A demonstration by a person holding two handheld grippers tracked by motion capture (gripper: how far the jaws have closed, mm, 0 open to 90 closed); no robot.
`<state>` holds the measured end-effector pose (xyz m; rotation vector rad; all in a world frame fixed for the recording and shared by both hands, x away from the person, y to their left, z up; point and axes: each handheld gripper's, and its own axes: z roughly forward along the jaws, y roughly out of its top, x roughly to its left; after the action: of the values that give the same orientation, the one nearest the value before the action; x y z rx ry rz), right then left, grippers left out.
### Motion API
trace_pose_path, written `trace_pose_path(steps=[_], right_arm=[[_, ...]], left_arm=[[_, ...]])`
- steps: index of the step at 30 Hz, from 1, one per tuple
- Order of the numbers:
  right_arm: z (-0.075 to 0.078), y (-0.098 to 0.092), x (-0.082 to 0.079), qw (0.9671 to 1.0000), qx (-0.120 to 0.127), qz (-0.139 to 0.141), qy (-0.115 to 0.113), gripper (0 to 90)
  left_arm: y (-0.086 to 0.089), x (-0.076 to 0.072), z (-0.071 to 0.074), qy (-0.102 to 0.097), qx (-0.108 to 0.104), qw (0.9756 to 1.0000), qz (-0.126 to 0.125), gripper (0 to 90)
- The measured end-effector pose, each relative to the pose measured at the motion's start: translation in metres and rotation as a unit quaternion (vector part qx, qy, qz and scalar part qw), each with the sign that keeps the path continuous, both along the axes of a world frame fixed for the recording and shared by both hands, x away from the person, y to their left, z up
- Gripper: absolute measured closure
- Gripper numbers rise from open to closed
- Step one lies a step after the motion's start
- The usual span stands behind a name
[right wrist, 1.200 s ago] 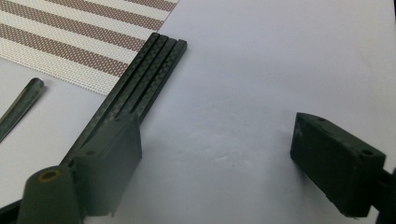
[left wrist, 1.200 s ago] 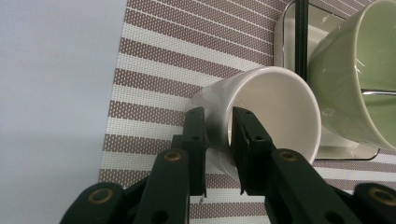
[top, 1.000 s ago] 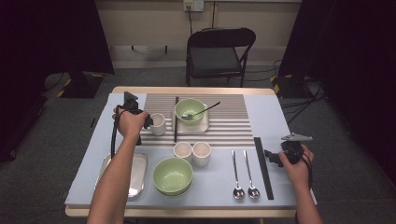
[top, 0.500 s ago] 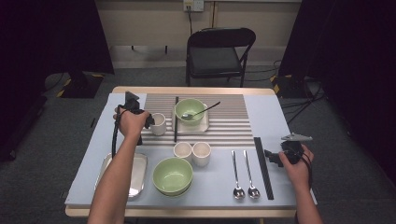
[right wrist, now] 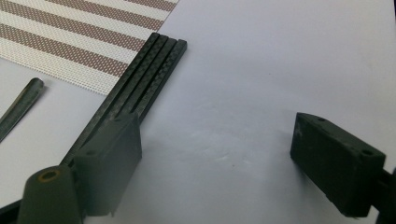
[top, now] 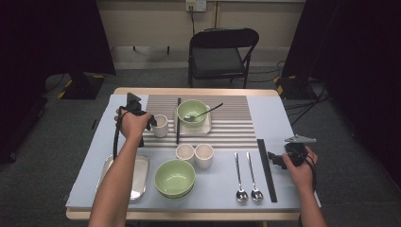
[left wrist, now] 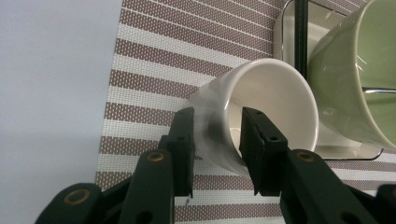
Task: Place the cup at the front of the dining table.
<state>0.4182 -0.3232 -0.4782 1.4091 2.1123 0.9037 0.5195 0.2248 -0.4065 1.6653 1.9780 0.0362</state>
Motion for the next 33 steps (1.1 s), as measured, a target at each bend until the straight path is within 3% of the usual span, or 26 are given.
trace_pose_path(steps=[2,5,11,12,17,33], right_arm=[[0.0,0.0,0.0,1.0,0.0,0.0,0.0,14.9],[0.0,0.0,0.0,1.0,0.0,0.0,0.0,14.9],[0.0,0.0001,0.0,1.0,0.0,-0.001,0.0,14.9],[0.0,0.0001,0.0,1.0,0.0,0.0,-0.001,14.9],[0.0,0.0,-0.0001,1.0,0.0,0.0,0.0,14.9],[-0.0001,-0.0002,0.0002,1.0,0.001,0.0,0.0,14.9]], left_arm=[[-0.0013,0.0001,-0.0007,-0.003,-0.001,0.9999,0.015,62.8],[-0.0007,0.0001,-0.0014,-0.005,-0.004,0.9998,0.017,61.6],[-0.0004,0.0002,-0.0016,-0.004,0.0,1.0,0.009,59.3],[-0.0021,0.0007,-0.0023,-0.009,-0.003,0.9998,0.02,58.2],[-0.0016,0.0009,-0.0023,-0.014,0.0,0.9996,0.022,52.3],[-0.0007,0.0002,-0.0022,-0.032,0.002,0.9993,0.019,38.3]])
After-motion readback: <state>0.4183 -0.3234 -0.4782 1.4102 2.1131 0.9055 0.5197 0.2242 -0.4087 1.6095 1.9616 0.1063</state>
